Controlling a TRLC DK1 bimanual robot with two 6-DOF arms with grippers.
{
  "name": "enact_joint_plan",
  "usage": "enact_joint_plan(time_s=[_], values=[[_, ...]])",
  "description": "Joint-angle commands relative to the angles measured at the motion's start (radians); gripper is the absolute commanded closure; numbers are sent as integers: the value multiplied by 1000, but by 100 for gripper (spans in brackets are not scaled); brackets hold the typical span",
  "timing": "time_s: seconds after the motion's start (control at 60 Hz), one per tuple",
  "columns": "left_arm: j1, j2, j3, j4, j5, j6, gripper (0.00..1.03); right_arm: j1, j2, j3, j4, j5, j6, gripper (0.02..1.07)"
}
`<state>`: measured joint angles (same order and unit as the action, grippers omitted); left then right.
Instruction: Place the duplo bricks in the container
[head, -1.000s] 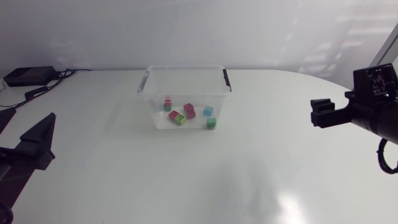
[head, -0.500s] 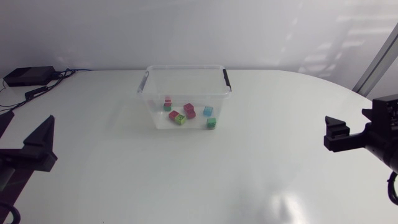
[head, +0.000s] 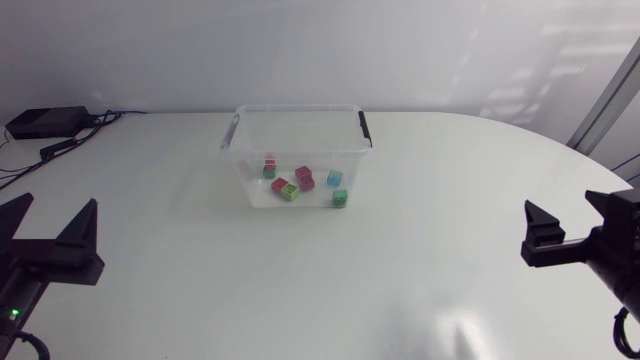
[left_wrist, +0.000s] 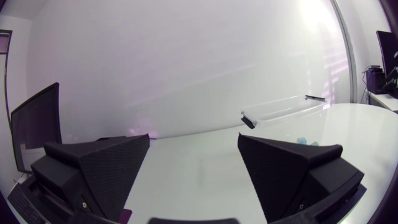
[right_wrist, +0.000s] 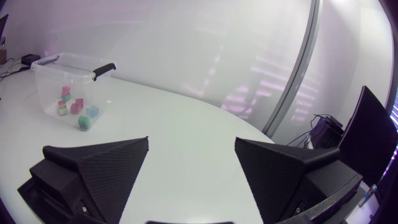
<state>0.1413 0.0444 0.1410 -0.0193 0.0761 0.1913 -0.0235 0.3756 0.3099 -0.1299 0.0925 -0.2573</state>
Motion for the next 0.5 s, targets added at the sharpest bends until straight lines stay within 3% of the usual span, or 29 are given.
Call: enact_joint_plan(time_s=[0.0,0.483], values=[[-19,-11,-35,14,-11,-39,5,2,-45,-51,26,-12,45,7],[-110,-36,-114,18,-59,-152,5,18,-290,-243,103,-72,203,7]])
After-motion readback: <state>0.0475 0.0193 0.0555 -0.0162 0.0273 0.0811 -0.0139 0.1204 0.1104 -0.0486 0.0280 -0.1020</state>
